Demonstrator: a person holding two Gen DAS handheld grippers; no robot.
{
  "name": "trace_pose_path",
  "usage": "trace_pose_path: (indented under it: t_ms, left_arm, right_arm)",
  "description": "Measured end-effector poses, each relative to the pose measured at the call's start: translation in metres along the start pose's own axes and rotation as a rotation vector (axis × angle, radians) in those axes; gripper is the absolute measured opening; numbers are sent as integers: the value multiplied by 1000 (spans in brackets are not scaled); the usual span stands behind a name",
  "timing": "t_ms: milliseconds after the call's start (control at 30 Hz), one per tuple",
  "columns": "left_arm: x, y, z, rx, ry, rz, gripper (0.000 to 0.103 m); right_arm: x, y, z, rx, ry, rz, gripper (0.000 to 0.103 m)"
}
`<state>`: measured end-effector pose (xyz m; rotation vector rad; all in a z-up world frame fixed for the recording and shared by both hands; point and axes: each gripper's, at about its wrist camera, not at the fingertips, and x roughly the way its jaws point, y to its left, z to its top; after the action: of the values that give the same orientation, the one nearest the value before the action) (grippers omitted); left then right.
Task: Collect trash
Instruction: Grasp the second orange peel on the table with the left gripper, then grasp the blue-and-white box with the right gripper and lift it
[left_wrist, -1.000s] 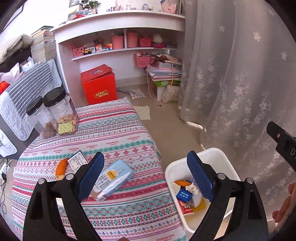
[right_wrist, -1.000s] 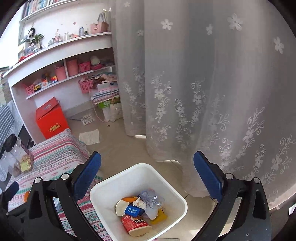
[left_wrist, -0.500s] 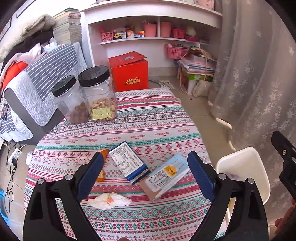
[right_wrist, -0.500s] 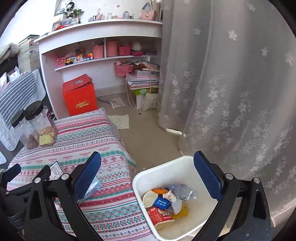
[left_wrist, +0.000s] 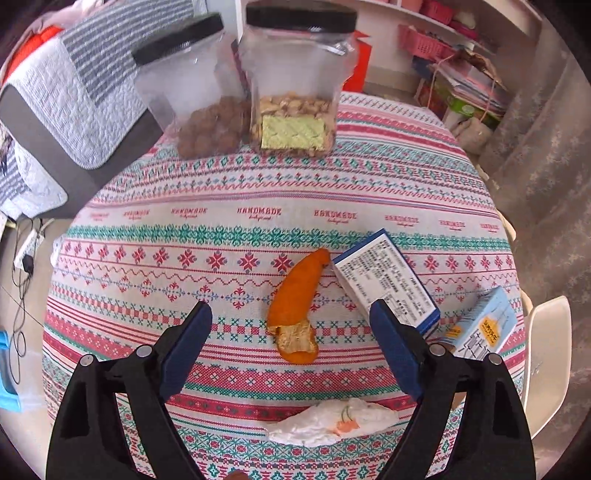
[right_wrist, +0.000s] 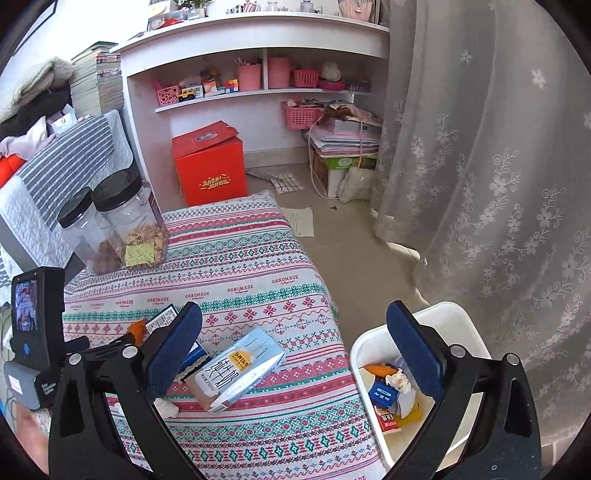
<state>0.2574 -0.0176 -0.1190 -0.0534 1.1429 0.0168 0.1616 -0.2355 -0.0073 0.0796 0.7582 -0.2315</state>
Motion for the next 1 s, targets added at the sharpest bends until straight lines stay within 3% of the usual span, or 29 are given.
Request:
trace_pose_path:
  t_ms: [233,333,433,500,667,800,1000]
  left_arm:
    - [33,3,6,18,47,-11,70]
    - [48,6,5,24,78,-4,53]
    - [49,12,5,11,62,-44,25]
    - [45,21,6,-32,66,-84,15]
    - [-9,53,11,-118,-22,-133,14]
    - [-65,82,13,-184,-123,-179,14]
    - [-115,101,8,-170,-216,-175,15]
  right_arm:
    - [18,4,-1,-20,51,-3,96]
    - [27,8,-3,-44,84,3,96]
    - [36,15,-7,-70,117,20,96]
    - [40,21,-9,-93,129,26,96]
    - [57,55,-17,-234,150,82,96]
    - [82,93,-27,-364,224,141,96]
    - [128,145,-36,-487,369,224,96]
